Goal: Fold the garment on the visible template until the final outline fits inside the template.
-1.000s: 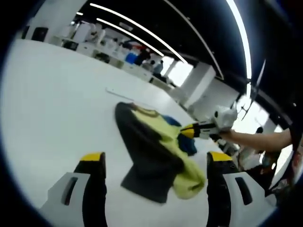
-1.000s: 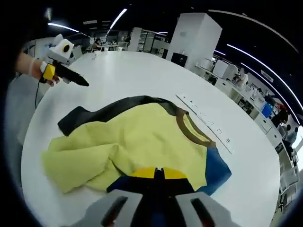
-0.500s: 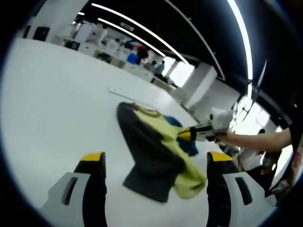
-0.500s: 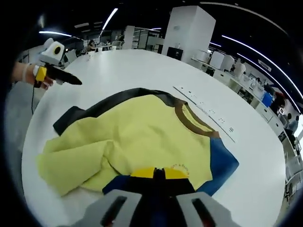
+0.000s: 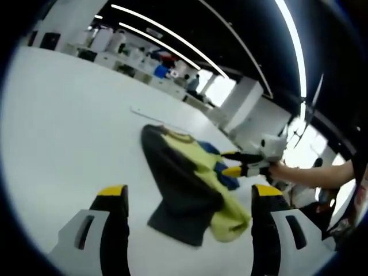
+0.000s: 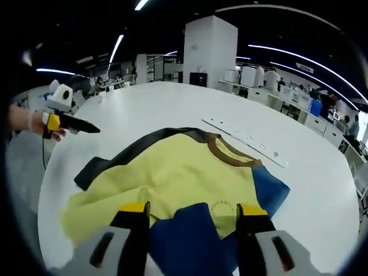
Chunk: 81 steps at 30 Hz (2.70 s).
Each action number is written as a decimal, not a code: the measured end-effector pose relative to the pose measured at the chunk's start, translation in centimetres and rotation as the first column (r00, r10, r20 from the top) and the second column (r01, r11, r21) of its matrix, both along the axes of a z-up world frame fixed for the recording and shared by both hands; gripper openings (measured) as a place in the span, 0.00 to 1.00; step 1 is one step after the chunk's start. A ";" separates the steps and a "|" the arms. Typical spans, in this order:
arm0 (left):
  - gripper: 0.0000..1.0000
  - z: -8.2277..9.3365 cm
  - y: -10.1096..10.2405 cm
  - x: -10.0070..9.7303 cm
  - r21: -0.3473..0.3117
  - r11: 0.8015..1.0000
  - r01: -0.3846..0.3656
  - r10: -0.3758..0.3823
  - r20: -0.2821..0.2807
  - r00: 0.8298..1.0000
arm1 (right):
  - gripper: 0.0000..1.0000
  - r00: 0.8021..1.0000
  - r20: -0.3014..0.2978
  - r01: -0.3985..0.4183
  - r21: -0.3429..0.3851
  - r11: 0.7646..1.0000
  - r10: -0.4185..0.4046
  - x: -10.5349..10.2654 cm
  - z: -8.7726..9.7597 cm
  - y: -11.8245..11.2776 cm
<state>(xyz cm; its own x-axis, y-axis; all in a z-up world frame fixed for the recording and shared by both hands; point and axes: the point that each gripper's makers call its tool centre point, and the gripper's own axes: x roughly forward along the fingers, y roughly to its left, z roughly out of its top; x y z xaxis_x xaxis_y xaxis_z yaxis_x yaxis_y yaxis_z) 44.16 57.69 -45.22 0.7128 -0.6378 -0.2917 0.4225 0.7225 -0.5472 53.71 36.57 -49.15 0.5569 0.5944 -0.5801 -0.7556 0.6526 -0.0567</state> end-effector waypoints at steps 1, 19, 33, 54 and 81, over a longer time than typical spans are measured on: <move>0.84 0.0 0.0 0.0 0.000 1.000 -0.001 0.001 0.001 1.000 | 0.64 1.000 0.008 0.006 0.003 1.000 -0.006 0.0 0.1 -0.2; 0.84 -0.5 -0.1 -0.4 -0.012 1.000 -0.006 0.006 -0.008 1.000 | 0.51 0.995 0.079 0.068 -0.001 0.998 -0.068 -3.9 1.8 -3.0; 0.84 -0.6 0.1 -0.6 -0.016 1.000 -0.012 0.012 -0.015 1.000 | 0.35 0.998 0.061 0.004 -0.095 0.995 0.002 -4.4 -0.9 -2.3; 0.84 -0.8 -0.1 -0.8 -0.025 1.000 -0.018 0.018 -0.024 1.000 | 0.13 0.994 0.084 -0.046 -0.242 0.969 0.068 -4.3 -3.1 -2.8; 0.83 -0.3 0.0 -0.9 -0.039 0.999 -0.026 0.025 -0.010 1.000 | 0.00 0.967 0.136 0.216 0.017 0.976 -0.216 -3.8 7.5 -10.1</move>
